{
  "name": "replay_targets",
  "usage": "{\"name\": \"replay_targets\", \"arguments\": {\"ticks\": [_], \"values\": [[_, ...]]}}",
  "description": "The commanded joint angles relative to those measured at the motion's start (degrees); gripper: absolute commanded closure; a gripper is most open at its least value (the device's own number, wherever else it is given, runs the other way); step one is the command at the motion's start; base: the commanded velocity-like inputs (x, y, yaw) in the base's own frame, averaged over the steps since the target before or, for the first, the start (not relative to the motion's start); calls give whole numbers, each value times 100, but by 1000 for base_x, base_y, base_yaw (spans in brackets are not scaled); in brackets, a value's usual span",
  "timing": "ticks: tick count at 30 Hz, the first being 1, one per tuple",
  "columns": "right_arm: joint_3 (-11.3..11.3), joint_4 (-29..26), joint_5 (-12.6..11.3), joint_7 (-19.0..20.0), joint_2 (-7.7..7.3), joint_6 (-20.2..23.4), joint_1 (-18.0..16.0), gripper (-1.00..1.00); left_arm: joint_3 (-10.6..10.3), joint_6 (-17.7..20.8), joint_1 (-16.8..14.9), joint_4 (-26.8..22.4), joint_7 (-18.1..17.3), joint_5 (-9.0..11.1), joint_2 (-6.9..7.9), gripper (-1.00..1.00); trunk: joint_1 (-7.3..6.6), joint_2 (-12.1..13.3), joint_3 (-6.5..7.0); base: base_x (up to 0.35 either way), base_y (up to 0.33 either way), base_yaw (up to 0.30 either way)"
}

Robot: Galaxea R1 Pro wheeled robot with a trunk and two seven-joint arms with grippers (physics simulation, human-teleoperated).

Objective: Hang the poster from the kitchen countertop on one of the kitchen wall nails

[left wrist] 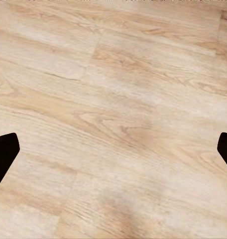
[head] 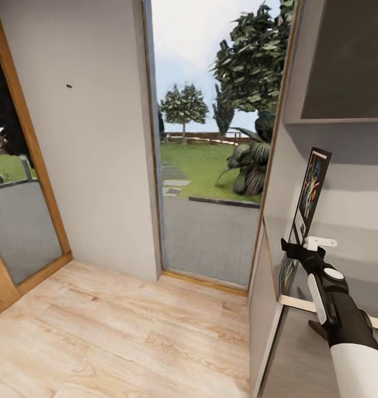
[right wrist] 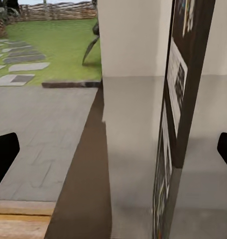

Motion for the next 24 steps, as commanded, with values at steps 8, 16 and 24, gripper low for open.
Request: {"name": "replay_targets", "arguments": {"ticks": [8, 16, 24], "values": [[-411, 263, 0, 44, -3, 14, 3, -100, 19, -13, 1, -8, -4, -11, -4, -100, 1, -2, -5, 52, -45, 0], [-438, 593, -8, 45, -75, -12, 3, -100, 20, -13, 1, -8, -4, -8, -4, -100, 1, -2, -5, 3, -3, 0], [-440, 930, -8, 45, -190, -303, -13, -100, 20, -13, 1, -6, -4, -13, -4, -100, 1, -2, -5, 93, 0, 0]]}}
